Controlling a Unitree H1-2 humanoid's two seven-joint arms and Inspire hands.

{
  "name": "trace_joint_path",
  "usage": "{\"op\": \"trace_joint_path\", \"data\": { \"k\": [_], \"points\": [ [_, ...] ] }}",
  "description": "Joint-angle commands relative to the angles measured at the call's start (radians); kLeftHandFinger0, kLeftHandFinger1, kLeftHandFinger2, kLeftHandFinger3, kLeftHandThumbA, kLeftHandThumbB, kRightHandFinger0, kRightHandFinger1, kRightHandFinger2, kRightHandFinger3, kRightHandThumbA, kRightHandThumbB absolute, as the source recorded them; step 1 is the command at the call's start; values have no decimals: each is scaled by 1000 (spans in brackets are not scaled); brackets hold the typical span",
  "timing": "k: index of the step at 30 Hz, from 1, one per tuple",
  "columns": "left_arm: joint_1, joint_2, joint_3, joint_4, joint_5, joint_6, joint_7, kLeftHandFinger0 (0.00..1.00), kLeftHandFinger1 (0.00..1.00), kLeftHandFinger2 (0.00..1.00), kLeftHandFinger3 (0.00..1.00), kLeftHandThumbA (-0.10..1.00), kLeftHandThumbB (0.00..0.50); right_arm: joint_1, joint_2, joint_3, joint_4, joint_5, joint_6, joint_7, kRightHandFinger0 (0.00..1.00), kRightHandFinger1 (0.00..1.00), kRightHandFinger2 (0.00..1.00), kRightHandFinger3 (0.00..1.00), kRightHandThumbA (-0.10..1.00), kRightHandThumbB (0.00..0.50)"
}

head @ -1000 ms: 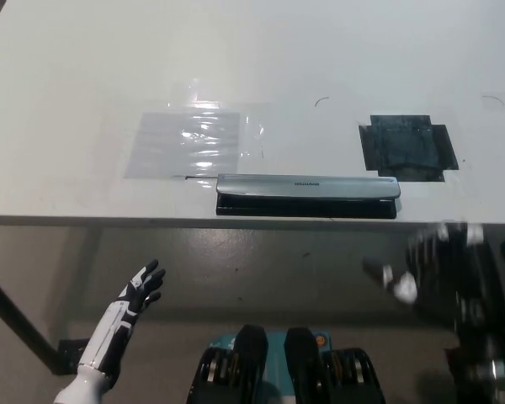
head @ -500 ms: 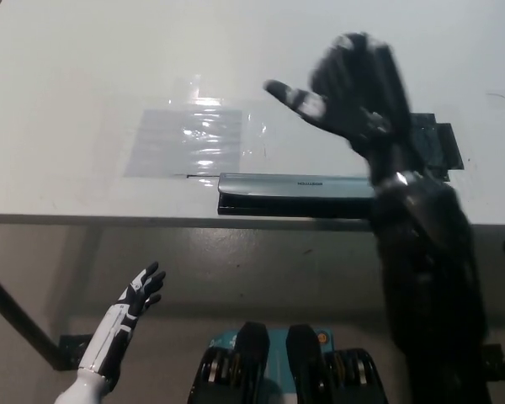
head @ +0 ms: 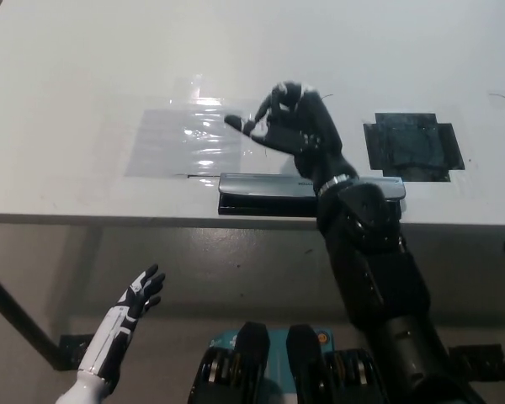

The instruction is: The paper pin puncher is placed at the center of the table and close to the robot and the robot uses its right fist to press on the paper pin puncher

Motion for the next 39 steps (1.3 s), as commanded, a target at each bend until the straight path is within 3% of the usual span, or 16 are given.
{"op": "trace_joint_path", "data": {
  "k": [1,2,4,7,9,10,16,20,33,35,38,39],
  "points": [
    [-5,6,4,-16,-14,-46,-12,1000,1000,1000,1000,1000,355,-52,-1,-12,48,-27,-108,-40,0,9,224,123,1000,168],
    [-5,6,3,-18,-10,-43,-10,1000,1000,1000,1000,1000,359,-47,-4,-16,68,-23,-119,-39,0,0,220,125,1000,166],
    [-7,7,4,-26,-9,-33,-10,1000,1000,1000,1000,1000,358,-43,-8,-20,99,-25,-129,-45,0,0,245,130,1000,210],
    [-11,8,5,-23,-8,-36,-9,1000,1000,1000,1000,1000,355,-25,-16,-28,121,-13,-120,-33,0,0,279,170,1000,209],
    [-14,9,6,-20,-13,-39,-11,1000,1000,1000,1000,1000,356,-12,-17,-35,130,-3,-126,-21,0,0,165,135,1000,191],
    [-14,10,6,-21,-11,-34,-12,1000,1000,1000,1000,1000,359,8,-15,-38,129,4,-132,-11,0,0,59,71,1000,189],
    [-19,10,8,-27,-24,-21,-17,1000,1000,1000,1000,1000,364,55,-6,-48,218,14,-192,12,0,0,5,0,1000,162],
    [-20,11,6,-27,-17,-20,-16,1000,1000,1000,1000,1000,361,64,-6,-38,283,6,-229,27,0,0,62,2,1000,140],
    [-13,11,6,-22,-19,-33,-16,1000,1000,1000,1000,1000,344,74,-11,7,598,-59,-312,-4,0,0,112,8,1000,202],
    [-1,10,2,-23,-13,-35,-16,1000,1000,1000,1000,1000,349,91,-12,14,637,-67,-326,-10,0,0,209,86,1000,178],
    [1,10,0,-17,-13,-41,-18,1000,1000,1000,1000,1000,347,98,-15,25,670,-79,-338,-22,0,0,273,179,1000,157],
    [2,10,0,-17,-12,-40,-17,1000,1000,1000,1000,1000,346,98,-16,29,677,-84,-340,-26,0,6,289,203,1000,171]
  ]
}}
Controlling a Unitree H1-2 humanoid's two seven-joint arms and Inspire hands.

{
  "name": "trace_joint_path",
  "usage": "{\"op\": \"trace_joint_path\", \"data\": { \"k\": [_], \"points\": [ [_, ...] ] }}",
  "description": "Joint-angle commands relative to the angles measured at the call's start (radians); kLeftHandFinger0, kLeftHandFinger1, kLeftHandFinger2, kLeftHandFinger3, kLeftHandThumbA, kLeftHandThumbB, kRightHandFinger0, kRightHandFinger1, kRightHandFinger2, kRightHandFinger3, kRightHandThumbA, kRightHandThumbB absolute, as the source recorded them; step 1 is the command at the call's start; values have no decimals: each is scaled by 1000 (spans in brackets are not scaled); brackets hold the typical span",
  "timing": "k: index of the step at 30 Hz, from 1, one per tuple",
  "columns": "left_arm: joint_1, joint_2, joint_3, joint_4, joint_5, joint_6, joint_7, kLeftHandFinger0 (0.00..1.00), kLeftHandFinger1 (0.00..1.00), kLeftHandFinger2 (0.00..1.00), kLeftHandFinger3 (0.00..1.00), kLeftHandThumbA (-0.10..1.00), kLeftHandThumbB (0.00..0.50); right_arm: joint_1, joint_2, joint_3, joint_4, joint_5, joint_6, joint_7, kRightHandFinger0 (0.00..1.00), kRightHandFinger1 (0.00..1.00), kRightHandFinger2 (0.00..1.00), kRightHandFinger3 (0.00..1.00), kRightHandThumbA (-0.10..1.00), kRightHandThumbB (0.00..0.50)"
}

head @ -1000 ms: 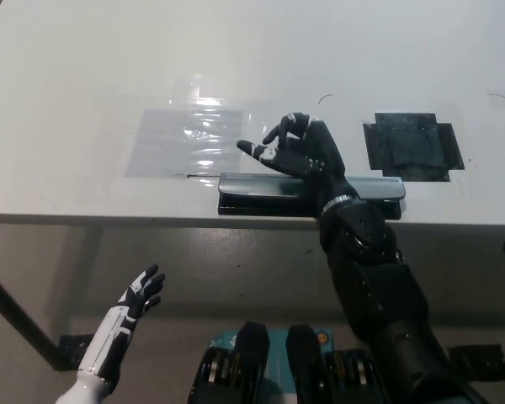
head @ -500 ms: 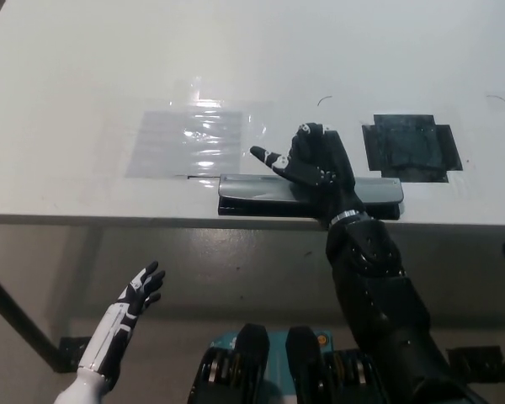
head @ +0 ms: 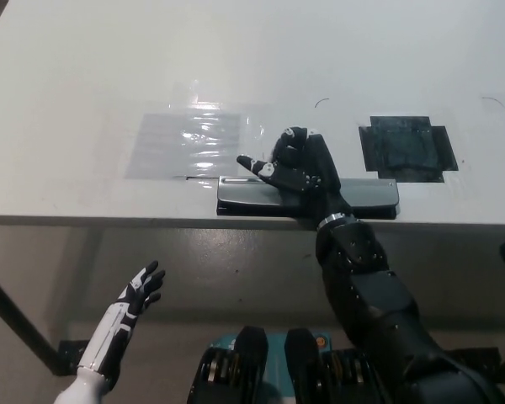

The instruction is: The paper pin puncher is placed at the center of the table and close to the robot and the robot uses its right fist to press on the paper pin puncher

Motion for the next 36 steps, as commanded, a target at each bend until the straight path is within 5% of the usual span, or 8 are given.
{"op": "trace_joint_path", "data": {
  "k": [1,7,15,18,20,23,29,36],
  "points": [
    [6,9,0,-23,-15,-34,-18,1000,1000,1000,1000,1000,346,144,1,25,197,-44,64,-30,0,26,323,235,1000,176],
    [0,12,2,-25,-7,-32,-15,1000,1000,1000,1000,1000,359,138,4,21,217,-46,52,-38,0,81,388,266,1000,203],
    [-2,14,4,-21,-18,-41,-19,1000,1000,1000,1000,1000,354,98,-6,0,139,-36,15,-31,0,0,309,240,1000,228],
    [-6,13,4,-18,-14,-42,-15,1000,1000,1000,1000,1000,344,106,-9,-22,-151,1,25,5,18,11,276,220,1000,155],
    [-8,13,3,-14,-14,-46,-16,1000,1000,1000,1000,1000,346,127,-16,-15,-363,6,100,15,0,11,224,105,1000,189],
    [-15,13,4,-16,-11,-40,-14,1000,1000,1000,1000,1000,344,143,-29,-15,-706,32,231,7,0,31,252,87,1000,204],
    [-25,19,4,-27,-9,-24,-17,1000,1000,1000,1000,1000,342,157,-82,-32,-1333,139,475,-42,0,0,24,3,1000,237],
    [-35,21,8,-26,-24,-22,-24,1000,1000,1000,1000,1000,349,263,-212,-24,-1623,225,502,-11,0,0,0,0,1000,261]
  ]
}}
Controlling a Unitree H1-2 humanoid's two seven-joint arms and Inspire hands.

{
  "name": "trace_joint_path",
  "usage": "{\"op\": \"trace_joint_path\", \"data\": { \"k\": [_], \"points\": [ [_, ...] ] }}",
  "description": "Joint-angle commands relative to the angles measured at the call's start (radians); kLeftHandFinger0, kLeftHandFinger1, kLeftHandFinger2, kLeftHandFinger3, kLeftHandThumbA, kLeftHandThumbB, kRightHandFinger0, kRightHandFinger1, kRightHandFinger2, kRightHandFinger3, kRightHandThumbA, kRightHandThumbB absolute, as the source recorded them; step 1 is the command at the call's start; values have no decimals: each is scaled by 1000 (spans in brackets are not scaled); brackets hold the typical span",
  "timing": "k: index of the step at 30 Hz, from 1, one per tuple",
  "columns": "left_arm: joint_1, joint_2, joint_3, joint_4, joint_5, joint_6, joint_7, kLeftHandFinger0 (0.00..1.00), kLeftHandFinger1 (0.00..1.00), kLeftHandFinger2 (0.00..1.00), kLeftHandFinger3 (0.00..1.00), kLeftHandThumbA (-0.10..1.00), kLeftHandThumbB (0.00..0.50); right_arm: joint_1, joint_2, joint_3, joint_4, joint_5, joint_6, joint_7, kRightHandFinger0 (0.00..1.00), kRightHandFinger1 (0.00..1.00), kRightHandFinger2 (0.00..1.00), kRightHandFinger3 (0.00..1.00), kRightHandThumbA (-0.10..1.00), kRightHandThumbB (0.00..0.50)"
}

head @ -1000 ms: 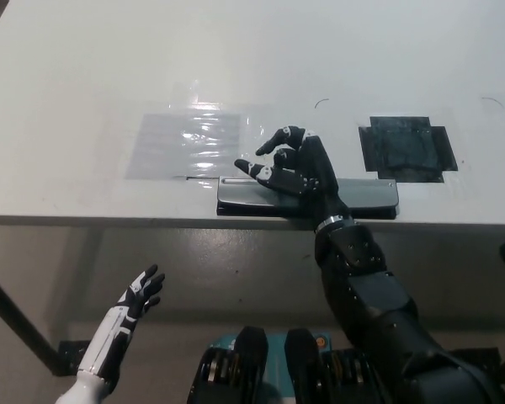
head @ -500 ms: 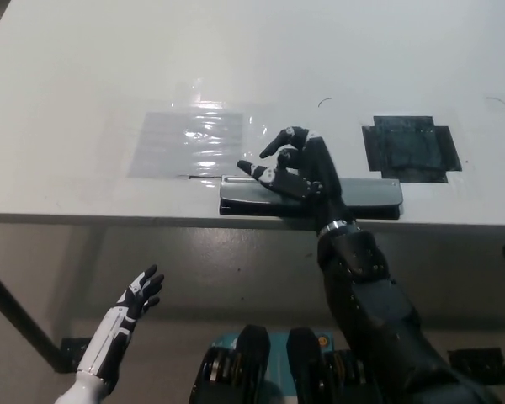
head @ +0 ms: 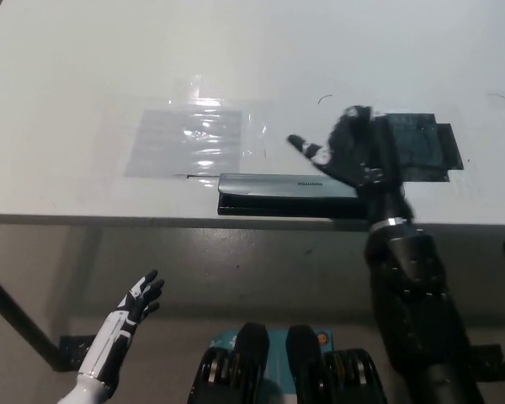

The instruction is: The paper pin puncher is placed at the center of the table and close to the robot and the robot uses its right fist to press on the paper pin puncher

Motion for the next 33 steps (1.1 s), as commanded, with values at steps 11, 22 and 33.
{"op": "trace_joint_path", "data": {
  "k": [11,22,33],
  "points": [
    [-59,17,7,-34,-24,-34,-23,1000,1000,1000,1000,1000,333,434,-176,52,-1035,139,272,61,0,0,0,0,1000,179],
    [-58,17,6,-34,-21,-36,-21,1000,1000,1000,1000,1000,332,703,-150,99,-698,-19,81,82,862,963,1000,1000,1000,152],
    [-42,16,4,-31,-23,-40,-21,1000,1000,1000,1000,1000,345,729,-150,155,-448,-20,92,109,1000,1000,1000,1000,1000,263]
  ]
}}
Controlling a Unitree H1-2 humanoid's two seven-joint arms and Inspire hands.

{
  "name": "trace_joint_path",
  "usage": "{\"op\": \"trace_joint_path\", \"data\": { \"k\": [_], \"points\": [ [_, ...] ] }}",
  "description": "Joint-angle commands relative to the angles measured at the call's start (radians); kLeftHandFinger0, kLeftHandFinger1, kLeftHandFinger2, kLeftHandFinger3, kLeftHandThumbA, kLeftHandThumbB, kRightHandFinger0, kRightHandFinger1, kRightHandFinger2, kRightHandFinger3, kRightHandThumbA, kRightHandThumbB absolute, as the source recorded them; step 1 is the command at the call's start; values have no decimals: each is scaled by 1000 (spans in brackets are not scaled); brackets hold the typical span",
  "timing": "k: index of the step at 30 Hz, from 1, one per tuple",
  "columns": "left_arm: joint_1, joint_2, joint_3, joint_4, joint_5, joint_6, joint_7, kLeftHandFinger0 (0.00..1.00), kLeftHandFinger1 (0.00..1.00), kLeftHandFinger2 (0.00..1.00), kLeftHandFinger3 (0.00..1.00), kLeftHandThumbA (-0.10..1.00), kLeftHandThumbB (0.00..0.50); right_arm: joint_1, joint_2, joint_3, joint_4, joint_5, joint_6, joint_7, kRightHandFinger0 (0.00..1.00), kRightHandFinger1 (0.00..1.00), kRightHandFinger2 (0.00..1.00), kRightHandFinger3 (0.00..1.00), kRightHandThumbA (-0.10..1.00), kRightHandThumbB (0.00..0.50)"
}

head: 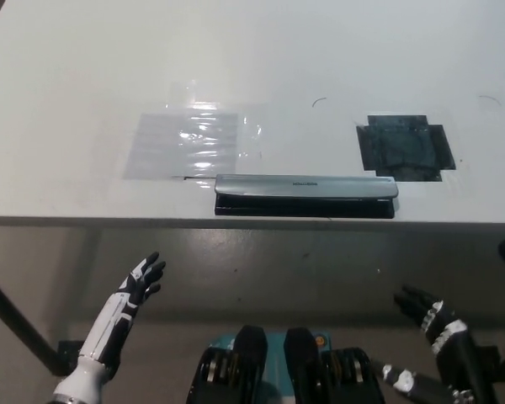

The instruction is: The paper pin puncher is placed at the center of the table and close to the robot and the robot uses its right fist to press on the paper pin puncher

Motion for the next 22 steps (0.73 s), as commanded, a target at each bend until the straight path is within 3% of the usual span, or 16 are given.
{"op": "trace_joint_path", "data": {
  "k": [1,7,11,17,22],
  "points": [
    [0,11,4,-34,-17,-35,-19,1000,1000,1000,1000,1000,345,-23,10,10,29,5,-32,32,1000,1000,1000,1000,1000,271],
    [12,6,1,-32,-24,-43,-21,1000,1000,1000,1000,1000,338,-22,13,4,63,1,-58,36,1000,1000,1000,1000,1000,285],
    [20,8,0,-36,-13,-39,-18,1000,1000,1000,1000,1000,334,-24,9,8,68,-19,-44,34,1000,1000,1000,1000,1000,334],
    [22,8,1,-35,1,-35,-9,1000,1000,1000,1000,1000,334,-31,9,8,78,-20,-43,39,1000,1000,1000,1000,1000,308],
    [25,9,2,-32,-21,-36,-22,1000,1000,1000,1000,1000,329,-30,7,9,78,-22,-39,43,1000,1000,1000,1000,1000,315]
  ]
}}
